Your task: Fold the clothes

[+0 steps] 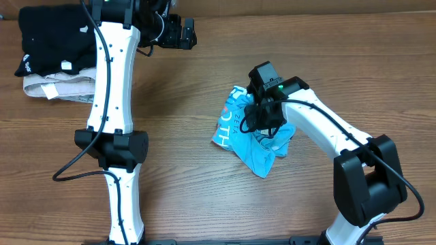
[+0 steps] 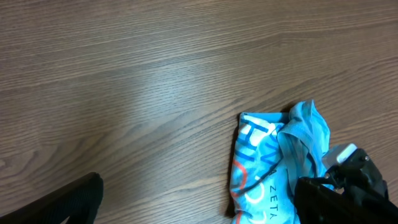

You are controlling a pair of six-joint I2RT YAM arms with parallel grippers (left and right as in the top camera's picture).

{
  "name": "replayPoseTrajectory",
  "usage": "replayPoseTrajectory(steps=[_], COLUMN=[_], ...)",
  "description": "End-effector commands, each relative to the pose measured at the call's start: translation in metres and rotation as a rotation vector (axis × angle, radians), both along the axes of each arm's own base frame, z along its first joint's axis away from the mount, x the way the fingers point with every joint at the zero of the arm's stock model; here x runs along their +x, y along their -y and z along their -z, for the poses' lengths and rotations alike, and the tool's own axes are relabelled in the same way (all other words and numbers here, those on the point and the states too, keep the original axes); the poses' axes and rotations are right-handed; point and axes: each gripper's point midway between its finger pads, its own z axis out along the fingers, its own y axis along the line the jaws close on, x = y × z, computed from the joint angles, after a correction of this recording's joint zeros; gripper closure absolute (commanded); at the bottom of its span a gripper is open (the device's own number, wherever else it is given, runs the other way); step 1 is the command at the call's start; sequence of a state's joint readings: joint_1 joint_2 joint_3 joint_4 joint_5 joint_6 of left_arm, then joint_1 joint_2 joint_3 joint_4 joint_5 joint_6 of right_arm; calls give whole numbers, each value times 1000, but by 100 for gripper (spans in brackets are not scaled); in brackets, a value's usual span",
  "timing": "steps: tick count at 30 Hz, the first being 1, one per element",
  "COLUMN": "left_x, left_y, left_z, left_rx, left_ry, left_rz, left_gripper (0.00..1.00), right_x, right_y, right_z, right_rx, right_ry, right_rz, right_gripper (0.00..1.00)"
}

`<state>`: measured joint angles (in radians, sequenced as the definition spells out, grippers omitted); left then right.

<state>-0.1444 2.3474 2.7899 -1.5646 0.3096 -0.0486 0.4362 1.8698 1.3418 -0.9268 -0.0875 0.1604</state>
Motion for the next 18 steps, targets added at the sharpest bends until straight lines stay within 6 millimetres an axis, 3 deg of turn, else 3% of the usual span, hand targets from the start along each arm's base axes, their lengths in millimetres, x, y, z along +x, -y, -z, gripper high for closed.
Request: replayPoseTrajectory(steps=[1,5,10,18], left_x=[-2,-2,-3,-3], left_y=[2,1,1,1], left_z=[-2,-1,-1,-1], left_rx=[13,13,13,14], left_ry=[7,7,4,3], left_rz=[20,19,19,20], left_gripper=[0,0,0,0], right_x=[1,3,3,0], right_y=[4,3,4,14], right_z=[2,2,2,3], right_rx=[-11,-6,-8,-44], right_ry=[6,14,12,-9], right_rz=[26,34,56,101], right_gripper=[54,67,96,96])
